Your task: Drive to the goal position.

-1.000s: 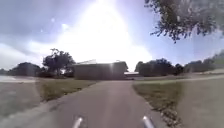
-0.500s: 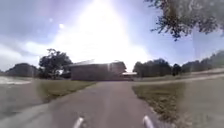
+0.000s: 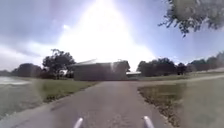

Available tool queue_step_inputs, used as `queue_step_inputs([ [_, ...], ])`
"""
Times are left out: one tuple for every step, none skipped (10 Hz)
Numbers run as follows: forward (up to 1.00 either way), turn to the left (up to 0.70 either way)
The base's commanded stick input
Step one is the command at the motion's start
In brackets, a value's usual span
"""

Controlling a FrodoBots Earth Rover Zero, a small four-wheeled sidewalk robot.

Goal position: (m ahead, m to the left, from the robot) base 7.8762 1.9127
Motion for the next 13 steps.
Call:
queue_step_inputs([
  [0.7, 0.0],
  [0.7, 0.0],
  [0.7, 0.0],
  [0.7, 0.0],
  [0.7, 0.0],
  [0.7, 0.0],
  [0.7, 0.0],
  [0.7, 0.0],
  [0.7, 0.0],
  [0.7, 0.0],
  [0.7, 0.0],
  [0.7, 0.0],
  [0.7, 0.0],
])
